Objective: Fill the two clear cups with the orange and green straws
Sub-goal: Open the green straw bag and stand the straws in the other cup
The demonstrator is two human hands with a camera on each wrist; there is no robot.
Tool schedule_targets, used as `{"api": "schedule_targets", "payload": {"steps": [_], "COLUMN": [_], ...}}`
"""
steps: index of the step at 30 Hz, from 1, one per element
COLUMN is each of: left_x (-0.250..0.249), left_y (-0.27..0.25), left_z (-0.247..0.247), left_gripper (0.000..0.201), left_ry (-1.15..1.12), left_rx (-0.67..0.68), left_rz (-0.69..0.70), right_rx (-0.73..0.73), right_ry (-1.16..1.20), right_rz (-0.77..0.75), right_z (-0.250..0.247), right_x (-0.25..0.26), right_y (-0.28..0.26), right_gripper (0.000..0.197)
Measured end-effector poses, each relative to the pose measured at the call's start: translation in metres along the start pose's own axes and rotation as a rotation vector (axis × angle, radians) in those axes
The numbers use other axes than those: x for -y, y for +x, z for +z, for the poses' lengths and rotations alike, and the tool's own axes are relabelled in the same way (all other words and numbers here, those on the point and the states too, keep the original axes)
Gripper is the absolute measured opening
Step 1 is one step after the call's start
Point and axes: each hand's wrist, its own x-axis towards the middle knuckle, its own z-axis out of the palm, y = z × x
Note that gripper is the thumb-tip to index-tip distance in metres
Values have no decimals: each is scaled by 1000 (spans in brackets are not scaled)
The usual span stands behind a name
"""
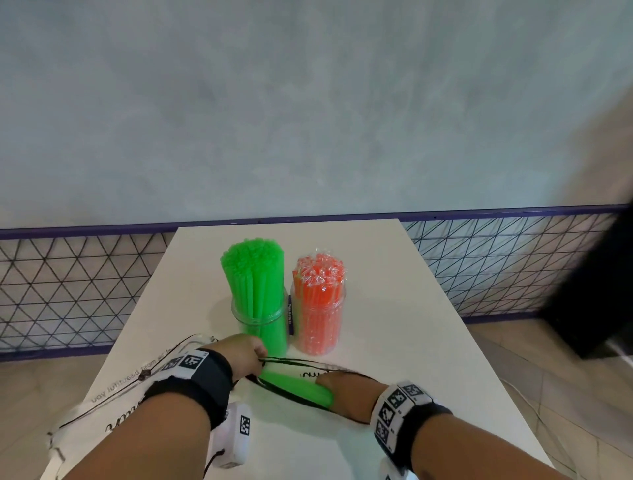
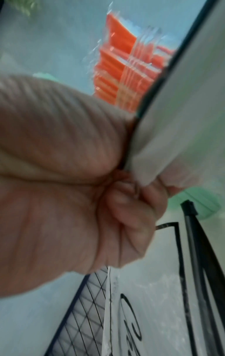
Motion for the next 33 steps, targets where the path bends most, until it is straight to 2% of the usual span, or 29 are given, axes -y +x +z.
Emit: {"api": "schedule_targets", "payload": {"steps": [3, 7, 12, 15, 16, 19, 20, 22, 24, 26, 28, 30, 33], "left_x": [5, 9, 17, 22, 24, 31, 32, 32, 33, 32, 27, 26, 16], "left_y": [3, 5, 10, 12, 12, 16, 18, 21, 21, 17, 8, 2, -2], "left_z": [1, 6, 4, 2, 0, 3, 5, 9, 10, 7, 3, 4, 12], "left_gripper": [25, 24, 31, 10, 9, 26, 30, 20, 23, 21, 10, 10, 14], "left_ry": [-121, -292, -530, -746, -825, -986, -986, -978, -900, -810, -675, -485, -156], "left_rx": [10, -10, -17, 107, 161, 257, 259, 228, 165, 185, 228, 211, 146], "left_rz": [-64, -150, -163, -213, -222, -213, -227, -296, -331, -271, -207, -180, -147], "right_rx": [-15, -4, 42, 67, 80, 70, 40, -24, -62, -123, -214, -197, -68], "right_ry": [11, 20, 48, 22, 10, 25, 61, 143, 172, 218, 319, 354, 470], "right_rz": [-7, -52, -38, -23, -18, -11, -3, -17, -38, -23, 34, 37, -87], "right_z": [-5, -10, -15, -19, -19, -22, -23, -24, -23, -23, -25, -28, -37], "right_x": [1, 9, 12, 12, 11, 12, 14, 18, 23, 24, 21, 23, 50], "right_y": [-2, -2, -3, -4, -4, -5, -4, -2, -2, -3, -4, -6, -12], "right_gripper": [42, 35, 36, 35, 35, 33, 32, 31, 29, 26, 20, 20, 32]}}
